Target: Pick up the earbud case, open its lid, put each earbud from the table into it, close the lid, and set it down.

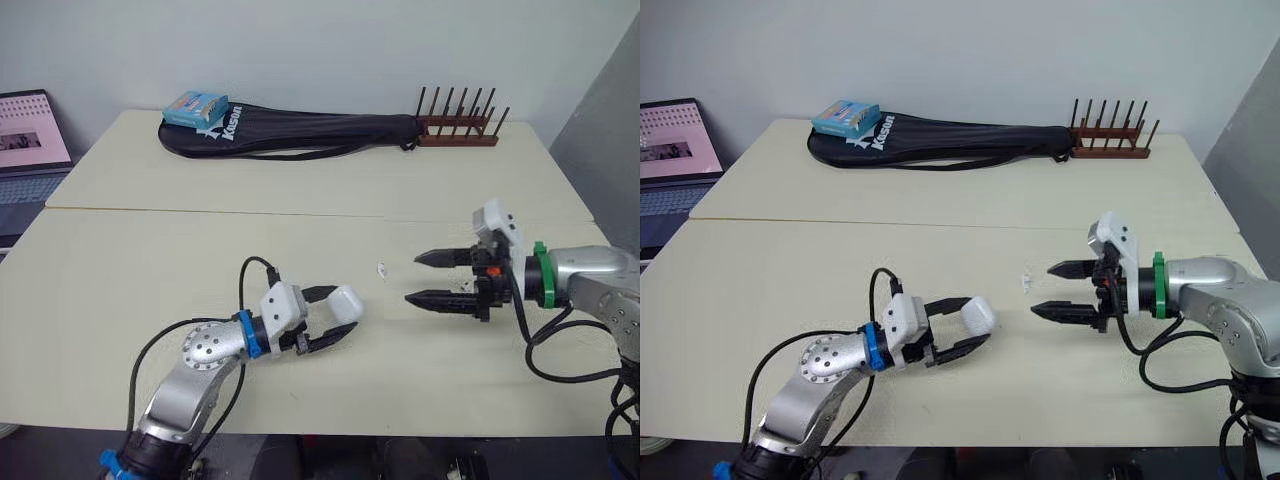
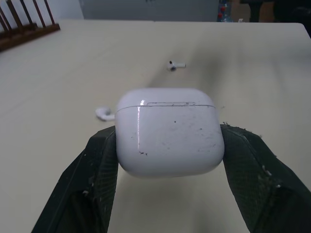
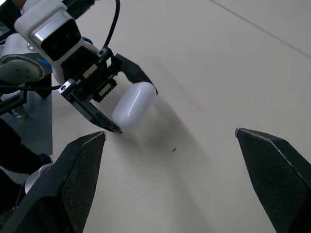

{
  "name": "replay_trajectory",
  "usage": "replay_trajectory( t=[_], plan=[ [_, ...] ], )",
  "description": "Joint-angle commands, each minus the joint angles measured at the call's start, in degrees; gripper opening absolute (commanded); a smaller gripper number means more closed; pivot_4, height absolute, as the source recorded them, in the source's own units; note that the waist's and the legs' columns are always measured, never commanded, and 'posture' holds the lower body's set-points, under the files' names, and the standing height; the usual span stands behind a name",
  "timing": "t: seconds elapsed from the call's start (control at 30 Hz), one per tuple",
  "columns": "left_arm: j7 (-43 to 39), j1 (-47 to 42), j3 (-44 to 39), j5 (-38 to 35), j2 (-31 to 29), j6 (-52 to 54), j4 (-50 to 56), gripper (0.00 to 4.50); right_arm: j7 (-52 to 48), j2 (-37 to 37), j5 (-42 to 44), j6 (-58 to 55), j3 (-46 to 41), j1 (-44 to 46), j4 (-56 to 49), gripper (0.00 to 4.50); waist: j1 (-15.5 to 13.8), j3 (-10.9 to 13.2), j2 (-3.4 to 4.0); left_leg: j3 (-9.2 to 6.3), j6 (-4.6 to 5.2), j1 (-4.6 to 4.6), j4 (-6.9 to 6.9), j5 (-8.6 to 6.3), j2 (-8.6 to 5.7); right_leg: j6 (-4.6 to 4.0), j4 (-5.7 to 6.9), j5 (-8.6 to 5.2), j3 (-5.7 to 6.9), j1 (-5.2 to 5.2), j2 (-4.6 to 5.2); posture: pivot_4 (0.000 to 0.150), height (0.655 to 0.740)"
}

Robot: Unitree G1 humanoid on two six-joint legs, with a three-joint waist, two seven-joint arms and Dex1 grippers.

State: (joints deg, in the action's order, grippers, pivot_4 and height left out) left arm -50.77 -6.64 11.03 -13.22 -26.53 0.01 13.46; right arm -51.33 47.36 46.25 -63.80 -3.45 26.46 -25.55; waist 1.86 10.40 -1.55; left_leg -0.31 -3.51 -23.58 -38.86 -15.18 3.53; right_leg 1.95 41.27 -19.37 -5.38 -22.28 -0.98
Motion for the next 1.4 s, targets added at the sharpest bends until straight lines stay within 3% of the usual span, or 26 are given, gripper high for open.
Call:
replay_trajectory(
  t=[0.03,0.4,0.73,0.83,1.13,1.4],
  plan=[
    [-1.22,-1.17,1.65,1.31,1.71,-8.03,-1.62,2.81,4.32,-2.02,3.26,-5.06,-0.36,0.72,-1.73,4.50,-0.01,0.00,0.00,-0.01,0.00,-0.06,-0.02,0.00,0.00,0.01,-0.03,0.01,0.00,-0.02,0.00,0.150,0.6871],
    [-1.21,-6.40,2.30,3.41,4.87,-19.06,-8.88,2.81,12.94,-12.27,8.20,-14.37,0.77,4.43,2.64,4.50,-0.08,0.00,0.00,-0.43,0.01,-0.28,-0.06,0.01,-0.03,0.09,-0.12,0.06,0.38,-0.02,-0.01,0.150,0.6871],
    [-0.10,-7.84,2.71,4.34,5.98,-22.49,-11.15,2.81,13.05,-14.34,8.19,-15.47,2.03,5.30,4.98,4.50,-0.14,0.00,0.01,-0.54,0.01,-0.33,-0.06,0.01,-0.04,0.09,-0.13,0.06,0.52,-0.02,0.00,0.150,0.6871],
    [0.15,-7.56,2.90,4.55,6.36,-22.74,-11.06,2.81,13.18,-14.88,8.24,-15.48,2.00,5.29,5.51,3.88,-0.15,0.00,0.01,-0.58,0.01,-0.34,-0.06,0.01,-0.04,0.09,-0.12,0.06,0.55,-0.02,-0.01,0.150,0.6871],
    [0.20,-7.81,3.35,5.60,6.49,-24.77,-11.92,2.81,13.35,-16.41,9.04,-16.11,1.53,5.43,6.96,0.77,-0.14,0.00,0.01,-0.64,0.01,-0.35,-0.06,0.01,-0.04,0.09,-0.12,0.06,0.62,0.00,-0.01,0.150,0.6871],
    [0.88,-7.55,3.28,5.59,6.88,-25.87,-12.54,2.81,12.95,-16.14,9.64,-15.63,1.67,5.29,7.14,0.75,-0.14,0.00,0.01,-0.71,0.02,-0.36,-0.06,0.01,-0.03,0.09,-0.11,0.06,0.71,0.00,-0.01,0.150,0.6871]
  ],
)
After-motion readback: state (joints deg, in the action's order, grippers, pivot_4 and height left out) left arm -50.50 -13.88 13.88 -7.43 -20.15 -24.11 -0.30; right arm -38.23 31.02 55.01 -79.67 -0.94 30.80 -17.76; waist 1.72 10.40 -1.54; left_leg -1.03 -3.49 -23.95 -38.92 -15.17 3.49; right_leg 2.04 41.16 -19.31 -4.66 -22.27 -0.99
